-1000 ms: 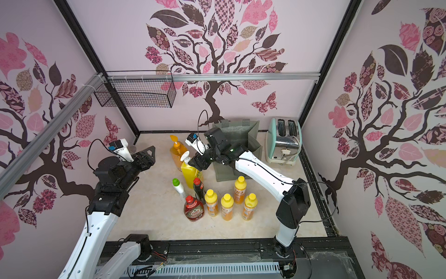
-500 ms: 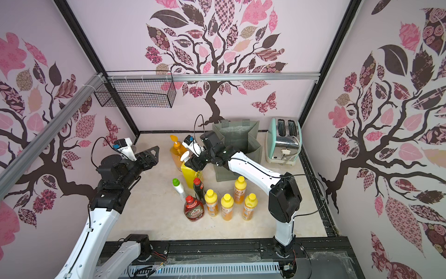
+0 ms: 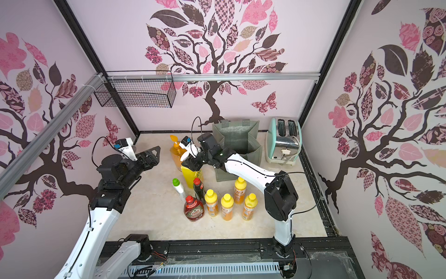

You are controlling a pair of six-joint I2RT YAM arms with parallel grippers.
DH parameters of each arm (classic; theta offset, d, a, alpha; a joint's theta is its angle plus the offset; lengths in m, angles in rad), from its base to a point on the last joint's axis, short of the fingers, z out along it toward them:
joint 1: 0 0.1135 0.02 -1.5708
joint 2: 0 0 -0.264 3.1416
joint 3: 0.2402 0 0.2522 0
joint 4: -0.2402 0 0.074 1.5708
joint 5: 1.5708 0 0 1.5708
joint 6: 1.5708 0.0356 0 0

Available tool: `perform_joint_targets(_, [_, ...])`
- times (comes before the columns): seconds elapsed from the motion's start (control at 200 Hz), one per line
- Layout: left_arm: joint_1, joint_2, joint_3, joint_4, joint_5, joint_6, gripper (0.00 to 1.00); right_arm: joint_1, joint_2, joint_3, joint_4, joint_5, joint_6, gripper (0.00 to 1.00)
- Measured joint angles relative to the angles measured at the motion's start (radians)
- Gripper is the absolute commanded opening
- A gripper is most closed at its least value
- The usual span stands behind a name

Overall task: Pack dish soap into the shopping bag
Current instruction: Pick up the bottle of dish soap at the center of the board.

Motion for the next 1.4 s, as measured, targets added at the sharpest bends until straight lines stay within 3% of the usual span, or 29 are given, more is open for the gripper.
perform_joint_targets(0.225, [0.000,0.000,0.000,0.000,0.000,0.001,0.87,0.000,0.002,0.000,0.028,0.031,-0.022,0.16])
perform_joint_targets(0.425, [0.000,0.000,0.000,0.000,0.000,0.003,0.87,0.002,0.001,0.002,0.034,0.046,-0.013,0.00])
perform_joint_targets(0.64, [0.000,-0.007,0.000,0.000,-0.001,0.003,0.86,0.002,0.029,0.114,-0.109,0.105,0.023,0.00])
perform_joint_targets(1.0, [-0.029,0.014,0.003,0.000,0.011,0.008,0.86,0.008,0.116,0.533,-0.451,0.193,0.090,0.00])
perform_joint_targets(1.245, [-0.110,0.046,0.039,-0.003,0.008,0.033,0.86,0.008,0.088,0.727,-0.537,0.274,0.092,0.00])
perform_joint_targets(1.401, [-0.176,0.076,0.058,0.015,0.026,0.034,0.86,0.008,0.030,0.767,-0.573,0.335,0.078,0.00])
